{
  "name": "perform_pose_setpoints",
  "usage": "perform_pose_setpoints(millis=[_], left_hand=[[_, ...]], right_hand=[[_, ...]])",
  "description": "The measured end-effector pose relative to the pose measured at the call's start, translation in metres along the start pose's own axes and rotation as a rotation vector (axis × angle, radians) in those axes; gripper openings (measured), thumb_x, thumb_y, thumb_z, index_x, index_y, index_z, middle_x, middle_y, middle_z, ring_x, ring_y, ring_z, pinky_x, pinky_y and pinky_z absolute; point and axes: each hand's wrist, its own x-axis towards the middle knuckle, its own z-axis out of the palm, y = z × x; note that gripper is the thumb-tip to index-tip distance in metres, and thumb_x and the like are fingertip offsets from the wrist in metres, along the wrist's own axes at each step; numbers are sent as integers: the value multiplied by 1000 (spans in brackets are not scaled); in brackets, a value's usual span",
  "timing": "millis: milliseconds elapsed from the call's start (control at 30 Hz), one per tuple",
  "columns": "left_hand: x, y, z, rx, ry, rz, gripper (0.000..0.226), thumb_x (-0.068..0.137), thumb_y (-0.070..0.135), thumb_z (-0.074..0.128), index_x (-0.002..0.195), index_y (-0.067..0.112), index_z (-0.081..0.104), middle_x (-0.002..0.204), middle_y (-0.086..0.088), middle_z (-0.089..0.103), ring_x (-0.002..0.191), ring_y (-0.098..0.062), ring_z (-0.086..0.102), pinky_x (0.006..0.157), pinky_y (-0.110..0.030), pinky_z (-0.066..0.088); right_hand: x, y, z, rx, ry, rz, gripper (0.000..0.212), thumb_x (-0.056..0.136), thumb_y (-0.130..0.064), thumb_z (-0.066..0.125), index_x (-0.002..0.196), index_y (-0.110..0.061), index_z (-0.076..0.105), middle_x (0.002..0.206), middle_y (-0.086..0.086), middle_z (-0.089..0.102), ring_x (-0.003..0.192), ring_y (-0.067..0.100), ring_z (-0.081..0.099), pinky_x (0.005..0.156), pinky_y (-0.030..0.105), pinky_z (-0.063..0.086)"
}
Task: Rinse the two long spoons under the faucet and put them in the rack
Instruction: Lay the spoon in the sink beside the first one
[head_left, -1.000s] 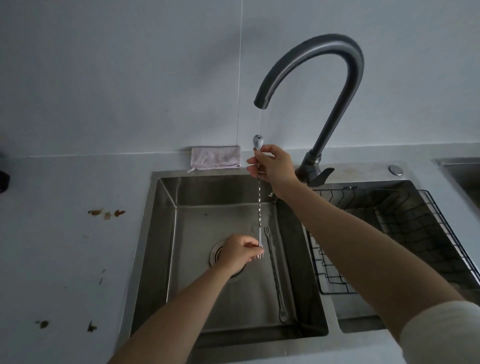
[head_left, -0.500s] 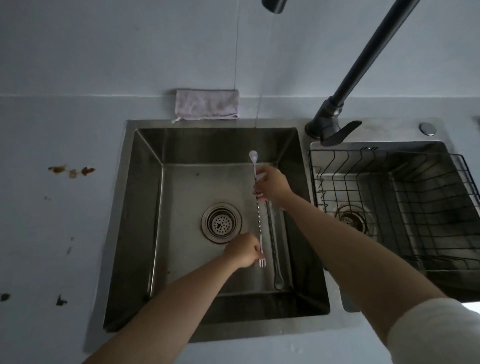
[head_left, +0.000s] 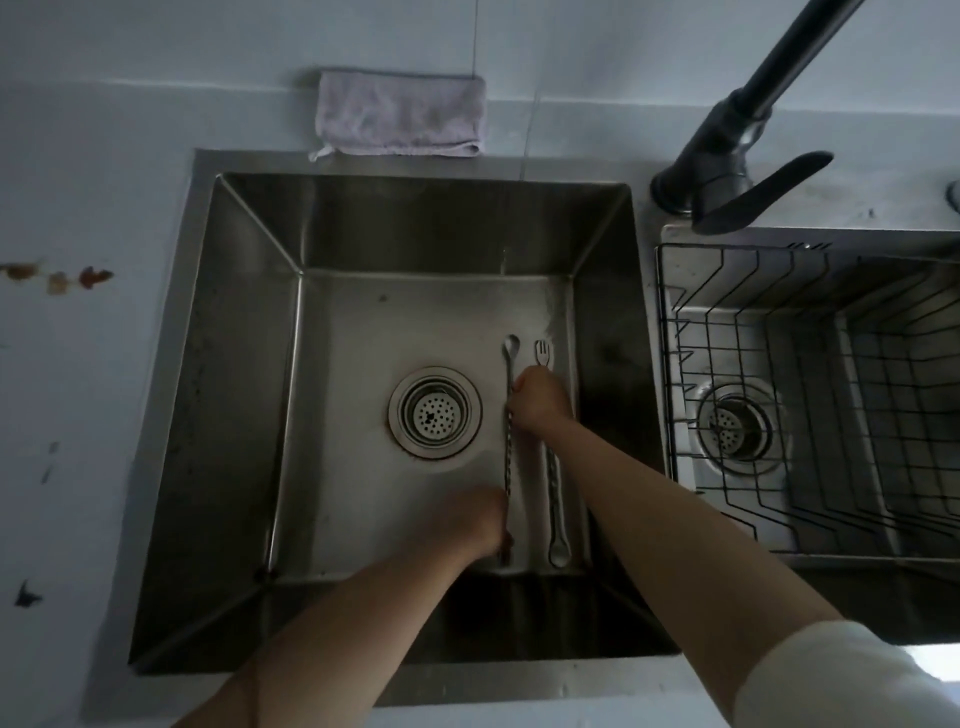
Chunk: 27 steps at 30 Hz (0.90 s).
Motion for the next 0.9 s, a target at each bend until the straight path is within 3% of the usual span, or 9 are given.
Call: perform_pose_setpoints(millis=[100, 200, 433, 600, 800, 900], left_hand=[[3, -4, 5, -17, 34, -31, 29, 92, 15, 49, 120, 8, 53, 131, -15, 54, 121, -30, 49, 100, -36, 39], [6, -4, 7, 10, 21, -41, 29, 91, 18, 51, 118, 8, 54, 129, -15, 55, 120, -31, 50, 100, -37, 40], [2, 2, 6, 34, 38, -68, 30, 94, 17, 44, 122, 8, 53, 132, -15, 53, 123, -29, 49, 100, -34, 39], [-17, 7, -14, 140, 92, -8, 27, 93, 21, 46, 114, 8, 58, 123, -14, 59, 114, -29, 55, 94, -34, 44], [-57, 18, -74, 387, 424, 105, 32, 94, 34, 42, 106, 10, 59, 110, -13, 64, 104, -30, 58, 85, -37, 45], [-89, 37, -118, 403, 633, 176, 30, 92, 33, 45, 110, 14, 60, 113, -11, 63, 107, -29, 56, 88, -37, 44]], right_hand=[[0, 0, 3, -64, 1, -29, 11, 87, -1, 46, 86, -4, 56, 104, 21, 63, 95, 32, 61, 65, 26, 38], [-3, 1, 6, -109, 29, -59, 21, 91, -3, 40, 106, 2, 55, 114, 21, 59, 105, 33, 56, 74, 29, 42], [-15, 3, 5, -111, 31, -60, 21, 95, -11, 42, 109, -1, 53, 115, 18, 60, 103, 31, 58, 71, 27, 40], [-41, -7, -18, -46, 38, -82, 33, 97, -24, 39, 120, -3, 48, 120, 18, 58, 107, 32, 57, 84, 34, 47], [-88, -25, -66, -20, 30, -300, 52, 98, -30, 39, 144, -10, 26, 145, 13, 40, 129, 31, 42, 101, 35, 37], [-111, -32, -95, 19, 97, -386, 60, 97, -32, 41, 148, -15, 16, 157, 7, 18, 142, 24, 22, 112, 34, 24]])
